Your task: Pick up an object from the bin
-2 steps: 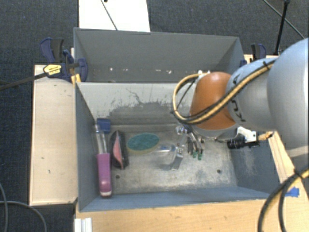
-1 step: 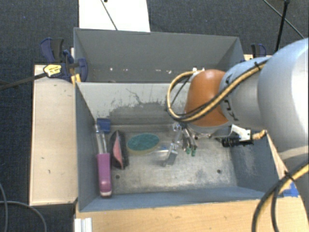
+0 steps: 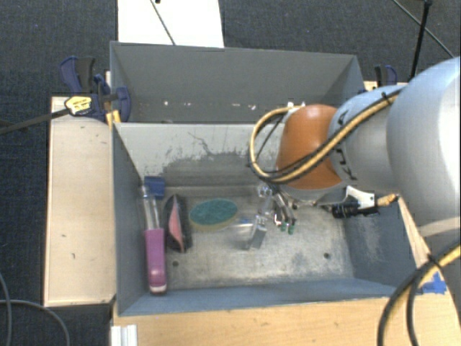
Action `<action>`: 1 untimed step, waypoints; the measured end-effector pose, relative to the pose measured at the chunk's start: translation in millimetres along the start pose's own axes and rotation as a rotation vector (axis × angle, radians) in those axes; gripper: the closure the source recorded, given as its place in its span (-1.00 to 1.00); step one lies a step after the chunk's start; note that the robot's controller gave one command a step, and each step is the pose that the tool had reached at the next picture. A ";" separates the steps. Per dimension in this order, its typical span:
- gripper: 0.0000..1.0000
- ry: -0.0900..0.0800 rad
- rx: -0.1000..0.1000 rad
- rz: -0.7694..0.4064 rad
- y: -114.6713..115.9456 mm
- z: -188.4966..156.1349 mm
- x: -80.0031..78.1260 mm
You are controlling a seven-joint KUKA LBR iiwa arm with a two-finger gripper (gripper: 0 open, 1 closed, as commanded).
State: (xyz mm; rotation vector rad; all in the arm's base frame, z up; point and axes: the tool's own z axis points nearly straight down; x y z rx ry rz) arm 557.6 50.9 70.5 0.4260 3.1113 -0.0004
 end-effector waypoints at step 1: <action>1.00 0.000 0.000 0.000 -0.1 0.1 0.0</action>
Offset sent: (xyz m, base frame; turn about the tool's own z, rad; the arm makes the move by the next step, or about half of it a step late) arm 0.0000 0.0000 0.0000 0.0000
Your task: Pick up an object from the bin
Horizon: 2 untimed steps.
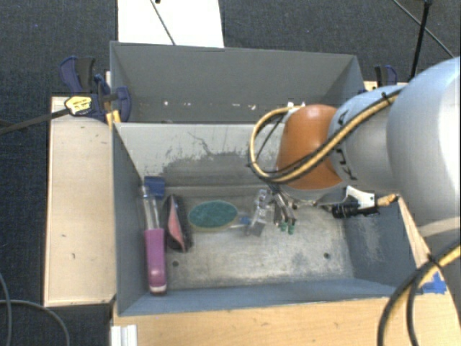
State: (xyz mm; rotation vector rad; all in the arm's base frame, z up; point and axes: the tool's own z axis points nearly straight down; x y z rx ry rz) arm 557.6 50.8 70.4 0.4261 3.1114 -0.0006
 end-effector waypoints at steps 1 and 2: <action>1.00 -0.009 -0.004 0.052 -6.7 -143.1 -6.6; 1.00 0.004 0.001 0.300 0.8 -66.2 -16.6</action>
Offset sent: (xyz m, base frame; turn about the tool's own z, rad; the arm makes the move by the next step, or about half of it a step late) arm 0.0019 -0.0079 0.1375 0.0531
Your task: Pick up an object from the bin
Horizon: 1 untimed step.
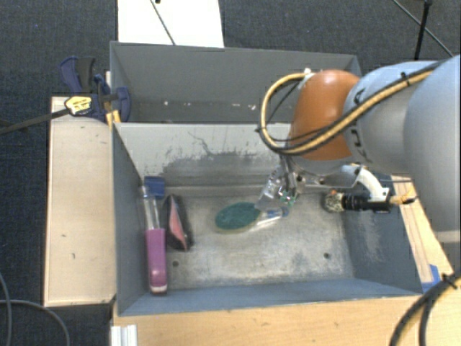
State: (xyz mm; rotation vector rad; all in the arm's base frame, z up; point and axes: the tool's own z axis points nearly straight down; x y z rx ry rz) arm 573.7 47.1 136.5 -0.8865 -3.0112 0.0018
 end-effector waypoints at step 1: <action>-1.00 -0.003 -0.002 -0.003 0.5 -2.2 -1.0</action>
Offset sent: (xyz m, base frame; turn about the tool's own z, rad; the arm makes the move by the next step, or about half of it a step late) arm 0.0000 0.0000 0.0000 0.0000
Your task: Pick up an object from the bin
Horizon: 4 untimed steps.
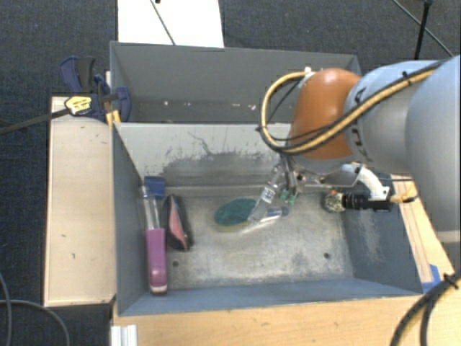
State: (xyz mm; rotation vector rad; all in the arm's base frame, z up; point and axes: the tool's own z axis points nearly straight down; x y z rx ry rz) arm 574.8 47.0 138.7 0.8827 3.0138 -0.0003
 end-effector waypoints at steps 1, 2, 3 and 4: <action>-1.00 0.006 0.002 0.022 1.6 53.9 6.2; 1.00 -0.003 -0.011 0.018 6.9 47.2 4.5; 1.00 0.011 -0.011 -0.064 7.0 58.4 5.8; 1.00 -0.007 -0.006 -0.107 -5.7 -122.2 10.8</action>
Offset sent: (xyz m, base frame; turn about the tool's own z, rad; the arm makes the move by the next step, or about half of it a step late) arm -0.0036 0.0044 -0.0525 0.0259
